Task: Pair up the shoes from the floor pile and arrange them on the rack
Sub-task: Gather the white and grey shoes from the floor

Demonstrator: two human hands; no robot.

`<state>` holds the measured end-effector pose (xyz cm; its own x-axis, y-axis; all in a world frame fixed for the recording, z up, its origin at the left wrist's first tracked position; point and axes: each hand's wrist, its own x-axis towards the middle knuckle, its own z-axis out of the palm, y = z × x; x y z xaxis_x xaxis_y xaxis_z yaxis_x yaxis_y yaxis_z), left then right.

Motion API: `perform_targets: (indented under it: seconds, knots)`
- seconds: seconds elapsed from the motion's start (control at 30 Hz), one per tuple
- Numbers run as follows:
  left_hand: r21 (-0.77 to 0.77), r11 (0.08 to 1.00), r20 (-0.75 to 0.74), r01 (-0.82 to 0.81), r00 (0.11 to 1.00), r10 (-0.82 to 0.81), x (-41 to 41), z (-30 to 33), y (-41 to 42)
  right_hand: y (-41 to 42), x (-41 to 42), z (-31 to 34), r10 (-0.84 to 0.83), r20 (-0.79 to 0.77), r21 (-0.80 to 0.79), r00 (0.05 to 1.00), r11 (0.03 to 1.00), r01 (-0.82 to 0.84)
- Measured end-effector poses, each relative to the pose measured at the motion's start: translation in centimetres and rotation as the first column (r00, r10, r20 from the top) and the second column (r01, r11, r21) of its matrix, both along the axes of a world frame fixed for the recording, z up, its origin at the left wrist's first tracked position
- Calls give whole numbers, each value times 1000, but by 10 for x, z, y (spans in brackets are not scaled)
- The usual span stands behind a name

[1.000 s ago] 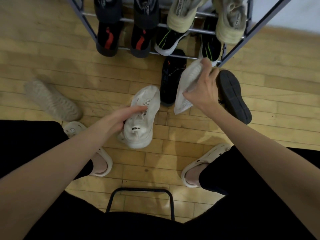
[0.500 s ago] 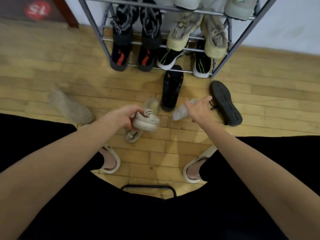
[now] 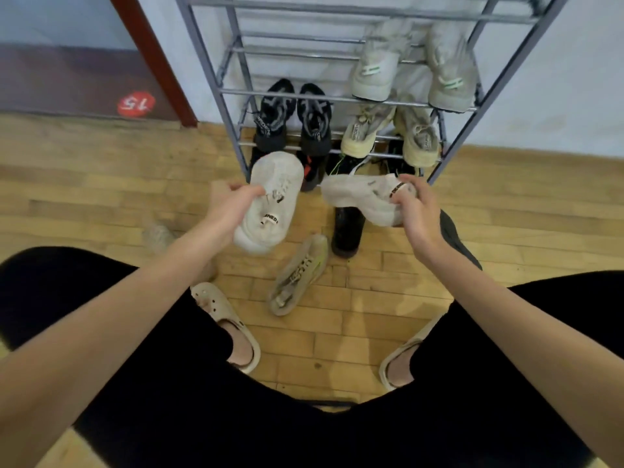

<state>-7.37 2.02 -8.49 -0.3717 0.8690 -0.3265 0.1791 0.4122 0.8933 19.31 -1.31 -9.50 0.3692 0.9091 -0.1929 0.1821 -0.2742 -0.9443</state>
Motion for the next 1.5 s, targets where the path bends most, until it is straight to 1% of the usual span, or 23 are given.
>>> perform_targets:
  seconds: [0.13,0.2,0.27,0.33,0.43,0.57,0.67,0.77,0.83,0.9,1.0,1.1,1.13,1.17,1.23,1.3,1.4,1.5]
  knots:
    - [162,983,81,-87,994,75,-12,30,21,15,-19,31,-88,-141,215,986,970,117]
    - [232,971,62,-54,997,41,-15,45,33,26,-26,42,-97,-189,309,977,939,153]
    - [256,967,34,-3,999,-6,-15,55,48,41,-34,50,-73,-185,359,980,923,137]
    - [257,967,75,-2,997,-17,-13,61,65,58,-44,52,-48,-171,346,984,932,105]
    - [219,974,185,-53,983,12,-9,61,94,85,-60,43,-7,-141,331,990,942,54]
    - [195,979,283,-64,959,6,-5,58,139,126,-77,29,-6,-96,360,995,932,41]
    - [204,978,258,-39,966,-16,-4,55,179,162,-90,21,-31,-68,400,997,915,56]
    - [231,972,127,31,990,-62,-5,45,217,198,-102,15,-8,-70,417,998,908,37]
    - [245,967,67,68,994,-86,-4,33,240,220,-110,10,-23,-80,438,996,897,56]
    - [248,967,90,65,992,-89,0,22,257,237,-118,2,-42,-96,452,994,888,81]
    - [235,971,205,37,975,-87,6,13,276,253,-128,-7,-43,-67,442,997,894,68]
    - [191,981,204,45,975,-84,10,7,288,258,-131,-11,10,-54,347,999,938,9]
    - [159,985,186,62,978,-92,11,6,289,258,-131,-13,19,-37,308,999,951,-6]
    - [139,987,163,78,982,-101,11,3,289,257,-130,-14,17,13,273,1000,962,-20]
    - [132,988,113,79,989,-94,11,-2,287,253,-124,-16,9,168,209,986,977,-45]
    - [142,988,72,56,995,-67,9,-5,284,246,-119,-17,31,260,169,965,983,-77]
    - [169,984,-12,52,999,-50,7,-7,277,229,-112,-17,95,345,176,934,971,-164]
    - [193,979,-161,63,987,-31,1,-7,252,201,-112,-24,155,427,199,891,945,-260]
